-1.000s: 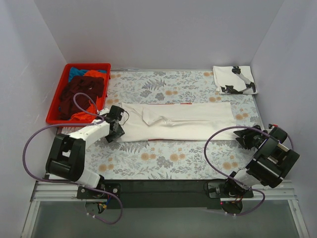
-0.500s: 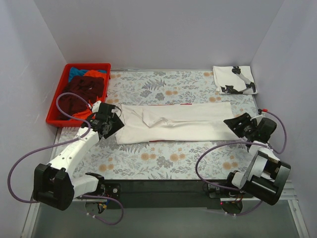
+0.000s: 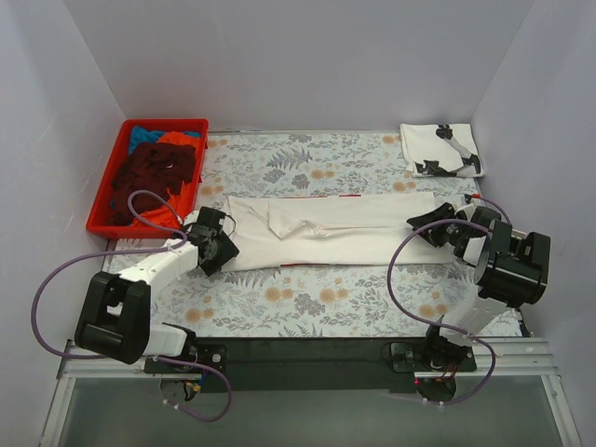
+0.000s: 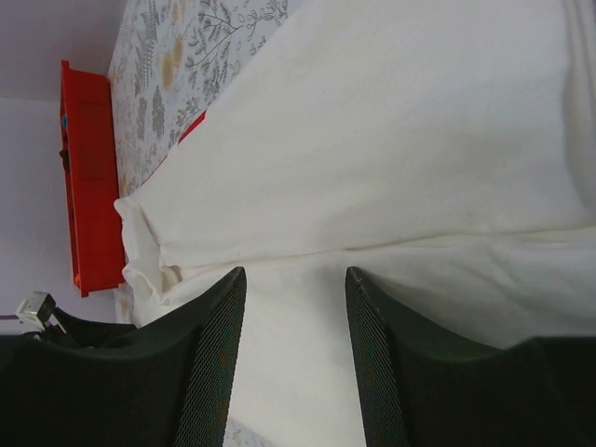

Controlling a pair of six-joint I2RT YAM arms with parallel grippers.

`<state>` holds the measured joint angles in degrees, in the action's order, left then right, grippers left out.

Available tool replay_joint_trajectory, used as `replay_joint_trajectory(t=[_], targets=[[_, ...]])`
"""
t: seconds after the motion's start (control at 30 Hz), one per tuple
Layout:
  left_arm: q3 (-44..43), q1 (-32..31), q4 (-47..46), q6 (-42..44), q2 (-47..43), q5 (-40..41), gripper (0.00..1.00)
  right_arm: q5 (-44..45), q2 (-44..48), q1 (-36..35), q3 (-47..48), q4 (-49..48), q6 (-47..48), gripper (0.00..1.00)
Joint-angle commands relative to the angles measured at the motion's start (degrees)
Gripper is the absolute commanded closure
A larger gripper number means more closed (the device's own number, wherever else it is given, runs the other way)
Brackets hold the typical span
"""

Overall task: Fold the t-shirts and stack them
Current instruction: Fold the tshirt

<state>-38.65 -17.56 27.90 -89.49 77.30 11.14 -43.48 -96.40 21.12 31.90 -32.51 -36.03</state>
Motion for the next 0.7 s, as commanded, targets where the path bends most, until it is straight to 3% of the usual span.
replay_joint_trajectory(t=[0.0, 0.1, 0.17, 0.3, 0.47, 0.67], targets=[[1.2, 1.3, 0.9, -2.7, -0.6, 1.7, 0.46, 0.8, -2.6, 2.0, 2.5, -3.9, 0.2, 0.47], [0.1, 1.7, 3.6, -1.8, -1.1, 2.4, 0.46, 1.2, -1.9, 2.8, 2.6, -3.6, -0.7, 0.47], [-1.2, 1.7, 4.5, -0.8, -2.9, 2.2, 0.45, 0.5, -0.5, 2.1, 3.1, -3.3, -0.8, 0.40], [-6.0, 1.7, 3.6, 2.1, -4.4, 0.6, 0.44, -0.1, 4.8, -2.6, 5.8, 1.6, 0.0, 0.38], [-12.2, 1.7, -1.9, 4.9, -1.0, -6.3, 0.43, 0.9, 8.9, -15.6, 7.6, 2.7, -0.5, 0.38], [-15.4, 1.7, -9.4, 5.1, 7.2, -11.0, 0.43, 9.8, 10.0, -35.3, 9.0, 2.5, -4.1, 0.38]])
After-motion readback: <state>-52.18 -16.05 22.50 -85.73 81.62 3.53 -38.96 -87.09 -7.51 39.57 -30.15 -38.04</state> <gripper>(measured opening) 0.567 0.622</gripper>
